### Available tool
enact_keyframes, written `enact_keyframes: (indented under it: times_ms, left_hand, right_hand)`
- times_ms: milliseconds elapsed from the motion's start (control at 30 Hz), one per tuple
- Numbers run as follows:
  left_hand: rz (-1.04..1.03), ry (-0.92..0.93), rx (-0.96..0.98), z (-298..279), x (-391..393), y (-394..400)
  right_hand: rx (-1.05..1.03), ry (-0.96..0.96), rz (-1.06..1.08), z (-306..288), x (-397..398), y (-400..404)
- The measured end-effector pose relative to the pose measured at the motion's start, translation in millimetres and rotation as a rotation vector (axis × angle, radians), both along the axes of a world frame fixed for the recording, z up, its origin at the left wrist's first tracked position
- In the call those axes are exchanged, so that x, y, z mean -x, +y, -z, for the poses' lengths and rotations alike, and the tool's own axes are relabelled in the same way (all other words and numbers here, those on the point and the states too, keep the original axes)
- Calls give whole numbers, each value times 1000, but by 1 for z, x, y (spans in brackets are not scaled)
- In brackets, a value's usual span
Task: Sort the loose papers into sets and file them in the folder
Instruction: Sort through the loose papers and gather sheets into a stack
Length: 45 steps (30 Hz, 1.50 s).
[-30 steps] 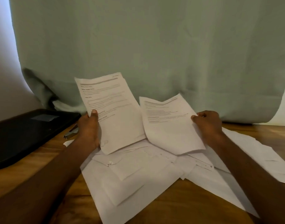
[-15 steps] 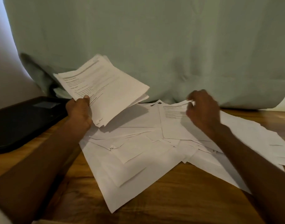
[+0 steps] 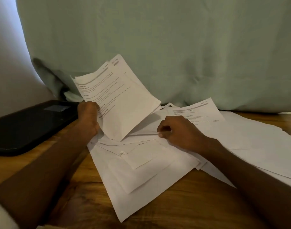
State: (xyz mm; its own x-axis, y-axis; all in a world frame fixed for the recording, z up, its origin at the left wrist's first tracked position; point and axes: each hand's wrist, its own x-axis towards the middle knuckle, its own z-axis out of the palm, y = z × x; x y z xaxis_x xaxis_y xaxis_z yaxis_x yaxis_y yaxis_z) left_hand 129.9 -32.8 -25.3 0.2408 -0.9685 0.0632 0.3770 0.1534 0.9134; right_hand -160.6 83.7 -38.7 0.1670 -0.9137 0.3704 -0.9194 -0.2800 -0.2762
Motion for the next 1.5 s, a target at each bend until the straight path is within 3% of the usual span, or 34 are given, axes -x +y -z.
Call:
enact_keyframes:
  times_ms: [133,300,400,467,534,900,1101,1267,1367,1501]
  left_hand:
    - [-69,59,94,-3,-2,6]
    - [183,412,101,-9,-8,5]
    - [270,481,159,-11,-7,7]
    - [302,451,200,-12,-3,9]
    - [338,431,206,-10,3,11]
    - [422,368,243,-8,7,14]
    - [397,345,257,-4,7,11]
    - [365,274,274,-2,9,9]
    - [361,264,257,-1,8,8]
    - [340,266,217,-1,4,4]
  right_hand:
    - [301,-115,119,-7,6,2]
    - [594,-506,273,-28,24,9]
    - [612,-894,310,-42,34,10]
    - [539,-1252,249,-49,38,13]
    - [465,-1457,211,-51,41,16]
    - [246,-1639,162,-44,42,12]
    - [69,-1921,53,-37,44,6]
    - [32,-2000,21,-35,42,3]
    - [11,-1984,156,-35,39,9]
    - [263,-1619,615,-28,44,6]
